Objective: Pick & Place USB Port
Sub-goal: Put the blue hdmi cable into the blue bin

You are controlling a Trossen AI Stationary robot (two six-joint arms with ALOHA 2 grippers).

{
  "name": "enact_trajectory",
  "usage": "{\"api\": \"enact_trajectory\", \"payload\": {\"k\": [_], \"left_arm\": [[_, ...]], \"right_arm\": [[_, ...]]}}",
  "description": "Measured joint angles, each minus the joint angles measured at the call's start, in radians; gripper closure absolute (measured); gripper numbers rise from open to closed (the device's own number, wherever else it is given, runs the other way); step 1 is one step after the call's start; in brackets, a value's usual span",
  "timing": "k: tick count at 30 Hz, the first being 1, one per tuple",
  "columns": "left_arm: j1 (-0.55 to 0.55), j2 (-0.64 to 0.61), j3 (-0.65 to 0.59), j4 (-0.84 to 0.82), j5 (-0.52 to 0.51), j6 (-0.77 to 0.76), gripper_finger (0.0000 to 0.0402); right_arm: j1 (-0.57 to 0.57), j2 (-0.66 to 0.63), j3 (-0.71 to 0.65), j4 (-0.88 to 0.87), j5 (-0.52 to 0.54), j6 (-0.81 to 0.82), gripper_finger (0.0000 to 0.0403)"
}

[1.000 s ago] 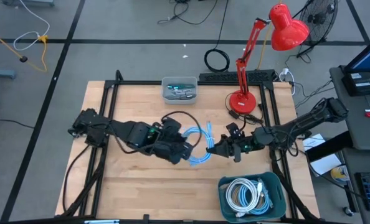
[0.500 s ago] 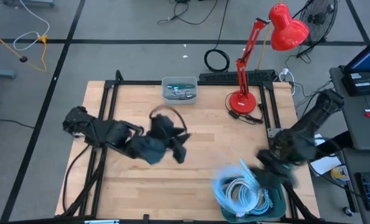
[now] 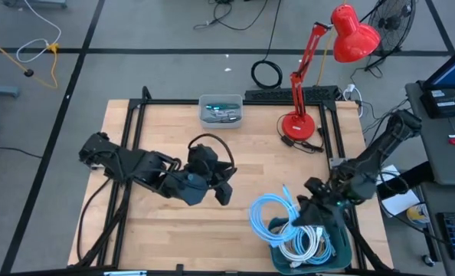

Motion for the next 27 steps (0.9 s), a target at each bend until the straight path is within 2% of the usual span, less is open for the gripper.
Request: {"api": "enact_trajectory", "payload": {"k": [15,17,20,22,25,27], "left_arm": [[0.010,0.000,0.000,0.006,0.006,-0.012,0.0305],[0.010,0.000,0.000,0.005,0.006,-0.013,0.0305],[0.009,0.000,0.000,0.005,0.010,-0.018,0.0305],[0.006,0.000,0.000,0.005,0.018,-0.018,0.0305],[0.000,0.000,0.000,-0.003,0.020,-0.019,0.0305],[-0.004,0.000,0.000,-0.003,0.020,-0.020,0.0305]], "right_arm": [[-0.002,-0.002,0.002,0.009,-0.005,0.001,0.0376],[0.013,-0.002,0.002,0.009,-0.039,0.045,0.0376],[0.089,-0.002,0.002,0.003,-0.082,0.109,0.0376],[0.156,-0.004,0.002,0.006,-0.073,0.150,0.0376],[0.258,-0.005,0.002,-0.028,0.002,0.207,0.0376],[0.310,-0.010,0.002,-0.126,0.064,0.261,0.0376]]}}
